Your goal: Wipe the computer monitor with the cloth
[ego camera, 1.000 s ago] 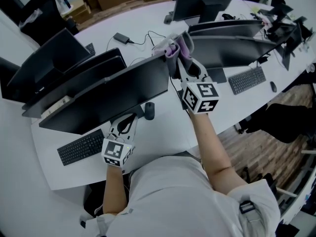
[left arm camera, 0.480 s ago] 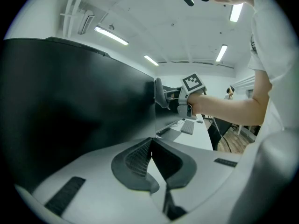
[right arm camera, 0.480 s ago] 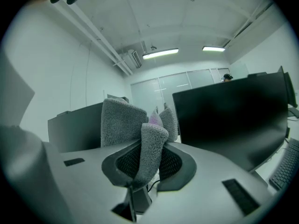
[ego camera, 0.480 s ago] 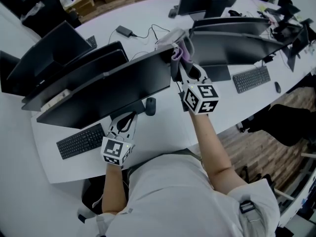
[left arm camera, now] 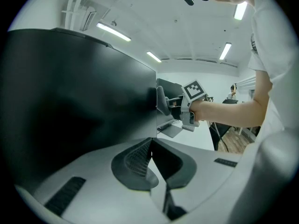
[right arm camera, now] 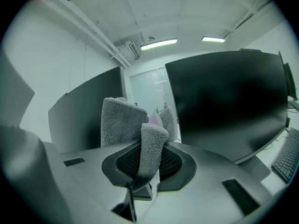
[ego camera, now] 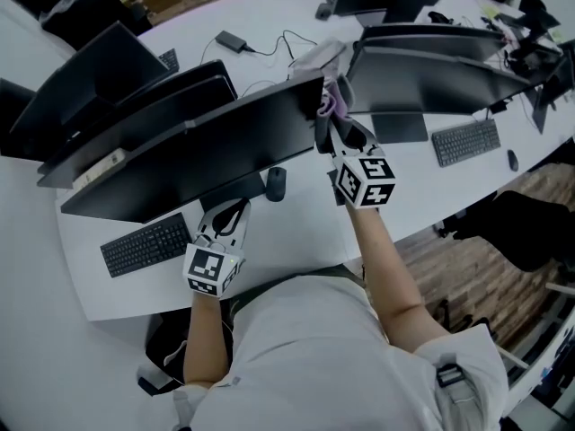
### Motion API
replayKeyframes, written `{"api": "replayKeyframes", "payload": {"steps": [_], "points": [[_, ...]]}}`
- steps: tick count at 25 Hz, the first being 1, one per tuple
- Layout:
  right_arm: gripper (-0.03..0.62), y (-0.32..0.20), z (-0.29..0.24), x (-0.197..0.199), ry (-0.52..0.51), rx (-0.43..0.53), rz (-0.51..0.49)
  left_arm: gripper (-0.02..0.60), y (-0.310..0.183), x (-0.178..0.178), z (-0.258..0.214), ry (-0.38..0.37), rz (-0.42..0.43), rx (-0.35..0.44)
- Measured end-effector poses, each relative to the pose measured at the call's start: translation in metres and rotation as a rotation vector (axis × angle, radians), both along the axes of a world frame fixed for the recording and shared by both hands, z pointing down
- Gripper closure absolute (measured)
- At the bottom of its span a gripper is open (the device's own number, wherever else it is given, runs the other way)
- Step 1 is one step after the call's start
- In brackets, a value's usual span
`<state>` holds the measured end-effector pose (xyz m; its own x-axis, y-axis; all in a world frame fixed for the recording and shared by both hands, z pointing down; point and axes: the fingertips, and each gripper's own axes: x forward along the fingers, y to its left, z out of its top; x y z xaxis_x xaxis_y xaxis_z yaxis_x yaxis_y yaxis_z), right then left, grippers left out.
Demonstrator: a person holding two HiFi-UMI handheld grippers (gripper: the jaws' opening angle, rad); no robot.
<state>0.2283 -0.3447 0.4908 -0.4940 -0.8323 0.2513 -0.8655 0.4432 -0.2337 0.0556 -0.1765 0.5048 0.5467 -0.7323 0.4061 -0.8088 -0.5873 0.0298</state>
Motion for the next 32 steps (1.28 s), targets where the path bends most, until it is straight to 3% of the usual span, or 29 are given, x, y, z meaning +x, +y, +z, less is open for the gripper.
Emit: {"api": "replayKeyframes", "payload": {"steps": [22,32], "points": [[0.52,0.016,0.127,0.003,0.002,-0.238,-0.03,0.58,0.01,0.0,0.036,-0.023,-0.038,-0.104],[0.52,0.024,0.167,0.005,-0.1,-0.348,0.017,0.58,0.017,-0.007,0.047,-0.044,-0.048,-0.142]]}}
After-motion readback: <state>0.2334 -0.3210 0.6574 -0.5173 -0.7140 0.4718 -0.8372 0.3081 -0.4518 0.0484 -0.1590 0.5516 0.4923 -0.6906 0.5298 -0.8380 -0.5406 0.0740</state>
